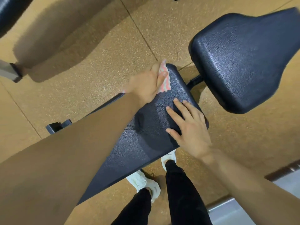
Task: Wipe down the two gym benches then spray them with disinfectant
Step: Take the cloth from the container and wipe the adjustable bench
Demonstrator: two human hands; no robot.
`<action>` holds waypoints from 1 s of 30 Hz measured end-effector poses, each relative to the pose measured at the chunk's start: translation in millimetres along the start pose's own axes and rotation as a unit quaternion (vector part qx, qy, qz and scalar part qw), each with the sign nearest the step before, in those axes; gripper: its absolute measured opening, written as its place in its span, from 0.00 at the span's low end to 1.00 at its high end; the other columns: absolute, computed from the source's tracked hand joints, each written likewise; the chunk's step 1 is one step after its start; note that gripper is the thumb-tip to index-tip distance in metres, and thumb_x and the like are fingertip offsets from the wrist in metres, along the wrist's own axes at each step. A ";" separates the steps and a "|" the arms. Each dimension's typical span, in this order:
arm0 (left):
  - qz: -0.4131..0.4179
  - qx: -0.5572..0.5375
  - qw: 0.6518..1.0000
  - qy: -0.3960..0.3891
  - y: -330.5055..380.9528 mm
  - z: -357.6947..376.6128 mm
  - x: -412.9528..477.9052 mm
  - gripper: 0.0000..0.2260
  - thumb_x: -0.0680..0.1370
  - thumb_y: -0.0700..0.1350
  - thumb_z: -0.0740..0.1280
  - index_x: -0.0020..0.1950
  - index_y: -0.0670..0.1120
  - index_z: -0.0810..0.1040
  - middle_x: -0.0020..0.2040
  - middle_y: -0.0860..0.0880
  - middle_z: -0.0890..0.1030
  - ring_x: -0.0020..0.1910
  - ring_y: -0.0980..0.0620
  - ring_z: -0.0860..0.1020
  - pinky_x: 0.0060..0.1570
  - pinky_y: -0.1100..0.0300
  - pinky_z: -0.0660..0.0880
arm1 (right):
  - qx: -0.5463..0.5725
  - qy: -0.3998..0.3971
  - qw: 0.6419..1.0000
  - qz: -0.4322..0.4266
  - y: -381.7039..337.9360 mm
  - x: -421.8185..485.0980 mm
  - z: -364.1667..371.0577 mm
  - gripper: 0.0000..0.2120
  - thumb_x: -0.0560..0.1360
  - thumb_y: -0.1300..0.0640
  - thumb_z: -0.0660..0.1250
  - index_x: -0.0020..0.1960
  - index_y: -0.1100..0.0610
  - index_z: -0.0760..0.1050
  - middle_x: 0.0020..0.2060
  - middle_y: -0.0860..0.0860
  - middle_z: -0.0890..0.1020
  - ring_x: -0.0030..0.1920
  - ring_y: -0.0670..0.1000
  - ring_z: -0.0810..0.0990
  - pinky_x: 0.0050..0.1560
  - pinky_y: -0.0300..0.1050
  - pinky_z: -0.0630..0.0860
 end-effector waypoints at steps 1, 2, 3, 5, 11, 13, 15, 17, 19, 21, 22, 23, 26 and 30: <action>0.018 0.005 1.000 0.006 9.3 0.5 9.0 0.26 0.86 0.60 0.45 0.81 0.49 0.59 0.73 0.45 0.73 0.65 0.42 0.77 0.50 0.43 0.80 | 0.015 0.006 1.000 -0.008 3.4 -1.1 0.0 0.31 0.76 0.47 0.73 0.76 0.50 0.70 0.78 0.51 0.65 0.77 0.56 0.61 0.73 0.57 0.63; 0.039 0.019 0.999 0.007 17.3 2.0 16.5 0.25 0.86 0.60 0.45 0.79 0.49 0.61 0.73 0.45 0.73 0.67 0.42 0.75 0.52 0.41 0.80 | 0.037 0.014 0.999 -0.016 7.0 -2.2 -0.7 0.28 0.76 0.50 0.73 0.75 0.51 0.71 0.78 0.51 0.66 0.78 0.55 0.62 0.74 0.54 0.60; 0.063 0.046 0.997 0.001 25.0 4.6 22.3 0.24 0.86 0.59 0.46 0.77 0.49 0.64 0.71 0.45 0.73 0.67 0.43 0.74 0.53 0.42 0.80 | 0.063 0.023 0.997 -0.022 11.0 -3.9 -2.2 0.25 0.77 0.53 0.72 0.73 0.53 0.73 0.77 0.52 0.68 0.78 0.55 0.63 0.75 0.51 0.59; 0.111 0.124 0.986 -0.015 39.2 11.9 27.7 0.21 0.87 0.57 0.47 0.73 0.50 0.69 0.68 0.45 0.74 0.66 0.42 0.73 0.58 0.42 0.77 | 0.105 0.049 0.993 -0.015 23.0 -10.2 -7.5 0.19 0.77 0.60 0.71 0.68 0.58 0.78 0.73 0.54 0.73 0.75 0.55 0.67 0.75 0.51 0.63; 0.231 0.183 0.956 0.009 93.7 38.8 -6.5 0.21 0.86 0.56 0.51 0.61 0.50 0.82 0.57 0.49 0.81 0.69 0.42 0.73 0.76 0.36 0.52 | 0.144 0.128 0.969 0.157 83.7 -37.2 -33.5 0.13 0.75 0.66 0.67 0.58 0.60 0.81 0.56 0.56 0.82 0.56 0.58 0.78 0.62 0.49 0.71; 0.274 0.137 0.952 -0.004 112.0 56.3 -29.8 0.20 0.86 0.55 0.52 0.65 0.52 0.81 0.58 0.52 0.82 0.71 0.44 0.73 0.78 0.40 0.50 | 0.189 0.122 0.950 0.219 98.9 -37.7 -37.0 0.13 0.76 0.64 0.65 0.58 0.59 0.81 0.52 0.55 0.83 0.52 0.56 0.80 0.58 0.50 0.75; 0.303 0.063 0.951 -0.005 129.1 68.1 -54.0 0.19 0.84 0.54 0.56 0.67 0.51 0.81 0.64 0.51 0.81 0.75 0.44 0.71 0.78 0.43 0.51 | 0.265 0.114 0.914 0.285 109.3 -31.6 -35.2 0.12 0.76 0.62 0.65 0.58 0.58 0.81 0.50 0.53 0.84 0.48 0.52 0.81 0.56 0.49 0.78; 0.273 -0.026 0.962 0.003 138.2 69.4 -76.3 0.20 0.81 0.53 0.63 0.69 0.47 0.79 0.72 0.48 0.77 0.78 0.43 0.67 0.78 0.46 0.52 | 0.303 0.114 0.894 0.310 109.7 -21.7 -35.2 0.11 0.77 0.61 0.65 0.57 0.57 0.80 0.49 0.51 0.84 0.46 0.48 0.81 0.55 0.46 0.79; 0.184 -0.092 0.978 0.041 133.7 61.0 -99.4 0.22 0.79 0.51 0.67 0.71 0.44 0.77 0.75 0.46 0.74 0.78 0.42 0.66 0.79 0.46 0.56 | 0.311 0.114 0.897 0.293 102.3 -8.3 -36.7 0.11 0.78 0.62 0.65 0.59 0.58 0.80 0.52 0.53 0.84 0.46 0.44 0.79 0.53 0.34 0.77; 0.088 -0.129 0.982 0.103 120.0 51.8 -127.7 0.20 0.79 0.46 0.69 0.70 0.44 0.78 0.73 0.45 0.76 0.76 0.41 0.69 0.75 0.44 0.63 | 0.328 0.106 0.904 0.254 88.9 8.2 -35.1 0.13 0.77 0.60 0.66 0.61 0.57 0.79 0.56 0.53 0.81 0.49 0.44 0.79 0.52 0.30 0.74; 0.043 -0.135 0.982 0.128 112.8 49.8 -142.7 0.19 0.78 0.44 0.69 0.69 0.44 0.78 0.71 0.45 0.77 0.74 0.41 0.69 0.73 0.44 0.66 | 0.340 0.088 0.908 0.230 79.9 17.1 -31.5 0.15 0.77 0.58 0.67 0.64 0.57 0.78 0.59 0.53 0.80 0.53 0.45 0.79 0.56 0.33 0.75; 0.005 -0.131 0.981 0.140 107.1 50.1 -156.8 0.18 0.77 0.43 0.69 0.67 0.45 0.79 0.70 0.45 0.77 0.73 0.41 0.70 0.70 0.44 0.68 | 0.348 0.057 0.913 0.207 70.0 25.5 -26.4 0.18 0.77 0.56 0.67 0.67 0.56 0.75 0.61 0.53 0.79 0.58 0.47 0.79 0.61 0.37 0.75; -0.028 -0.081 0.990 0.110 106.9 62.3 -190.9 0.18 0.77 0.42 0.70 0.68 0.47 0.78 0.71 0.46 0.76 0.73 0.42 0.70 0.68 0.45 0.70 | 0.299 -0.037 0.937 0.174 50.2 36.1 -7.2 0.31 0.79 0.50 0.67 0.79 0.54 0.60 0.72 0.52 0.71 0.71 0.50 0.70 0.73 0.43 0.65; 0.001 -0.016 0.999 0.034 122.9 84.3 -204.6 0.26 0.79 0.46 0.67 0.78 0.49 0.69 0.80 0.47 0.67 0.79 0.43 0.63 0.77 0.43 0.60 | 0.325 -0.058 0.925 0.187 57.8 27.6 4.5 0.33 0.80 0.41 0.64 0.80 0.50 0.58 0.69 0.51 0.75 0.66 0.48 0.76 0.66 0.43 0.70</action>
Point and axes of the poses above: each hand's wrist, its own x-axis towards the middle knuckle, its own z-axis out of the palm, y = z × x, the point moved 6 cm from there along x, towards the middle knuckle
